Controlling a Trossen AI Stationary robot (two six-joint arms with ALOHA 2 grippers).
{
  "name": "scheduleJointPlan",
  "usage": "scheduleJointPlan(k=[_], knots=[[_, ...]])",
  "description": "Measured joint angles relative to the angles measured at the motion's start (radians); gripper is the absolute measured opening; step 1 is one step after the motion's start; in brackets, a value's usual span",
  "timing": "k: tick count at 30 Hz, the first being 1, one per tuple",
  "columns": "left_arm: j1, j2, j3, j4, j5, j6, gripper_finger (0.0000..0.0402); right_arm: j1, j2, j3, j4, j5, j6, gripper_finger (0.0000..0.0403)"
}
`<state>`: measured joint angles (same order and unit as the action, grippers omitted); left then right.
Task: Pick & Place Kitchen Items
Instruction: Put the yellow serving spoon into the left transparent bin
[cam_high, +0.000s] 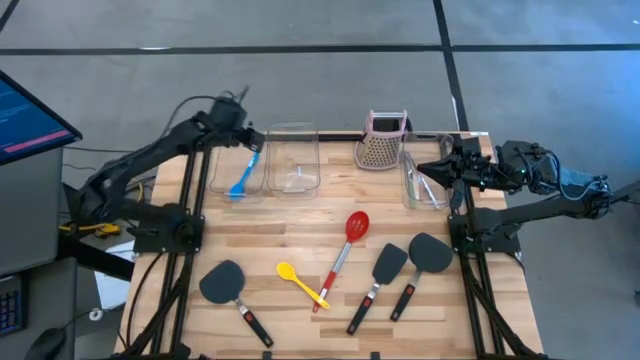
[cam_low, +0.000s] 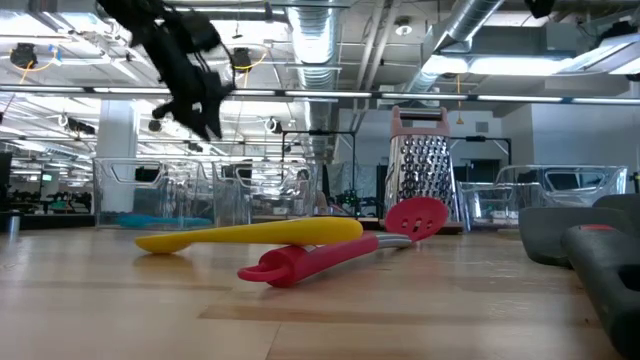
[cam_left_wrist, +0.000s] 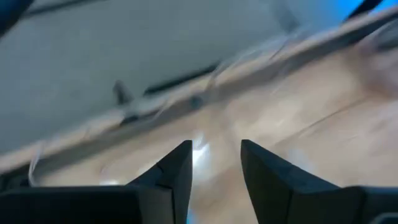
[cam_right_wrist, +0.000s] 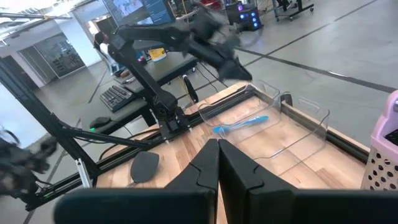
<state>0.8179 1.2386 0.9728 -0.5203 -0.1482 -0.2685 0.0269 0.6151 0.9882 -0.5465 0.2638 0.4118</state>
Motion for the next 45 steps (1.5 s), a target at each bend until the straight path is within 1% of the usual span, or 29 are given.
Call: scheduleJointPlan(k=[5, 8, 10, 13, 17, 19, 22, 26, 29, 33, 41, 45], knots=[[-0.039, -0.189, 0.0, 0.046, 0.194, -0.049, 0.0103, 0.0, 0.0, 0.0, 0.0, -0.001, 0.0, 0.0001], [-0.105, -0.29, 0.0, 0.074, 0.327, -0.054, 0.0092, 0.0, 0.001, 0.0, 0.0, -0.001, 0.0, 0.0001], [-0.173, -0.352, 0.0, 0.11, 0.367, -0.054, 0.0082, 0.0, 0.008, 0.0, 0.001, -0.001, 0.0, 0.0001], [-0.313, -0.43, 0.0, 0.188, 0.352, -0.052, 0.0061, 0.0, 0.017, 0.0, 0.0, -0.001, 0.0, 0.0001], [-0.535, -0.478, 0.0, 0.353, 0.278, -0.036, 0.0026, 0.0, 0.031, -0.001, 0.003, -0.002, 0.0, 0.0001], [-0.642, -0.48, 0.0, 0.434, 0.243, 0.01, 0.001, 0.0, 0.036, -0.001, 0.0, -0.002, 0.0, 0.0001], [-0.781, -0.468, 0.0, 0.518, 0.199, 0.082, 0.0003, 0.0, 0.045, -0.001, 0.002, -0.004, 0.0, 0.0001], [-0.915, -0.43, 0.001, 0.54, 0.149, 0.128, 0.0003, 0.0, 0.073, -0.002, -0.003, -0.007, 0.0, 0.0001], [-0.977, -0.393, -0.001, 0.537, 0.124, 0.13, 0.0003, 0.0, 0.093, 0.0, 0.01, -0.016, 0.006, 0.0001], [-1.027, -0.341, 0.0, 0.545, 0.099, 0.13, 0.0003, 0.0, 0.101, 0.0, 0.011, -0.031, 0.025, 0.0001], [-1.081, -0.265, 0.0, 0.559, 0.095, 0.13, 0.0003, 0.019, 0.104, 0.0, 0.009, -0.031, 0.034, 0.0001], [-1.107, -0.227, 0.0, 0.609, 0.074, 0.13, 0.0003, 0.04, 0.105, -0.001, 0.007, -0.031, 0.034, 0.0001]])
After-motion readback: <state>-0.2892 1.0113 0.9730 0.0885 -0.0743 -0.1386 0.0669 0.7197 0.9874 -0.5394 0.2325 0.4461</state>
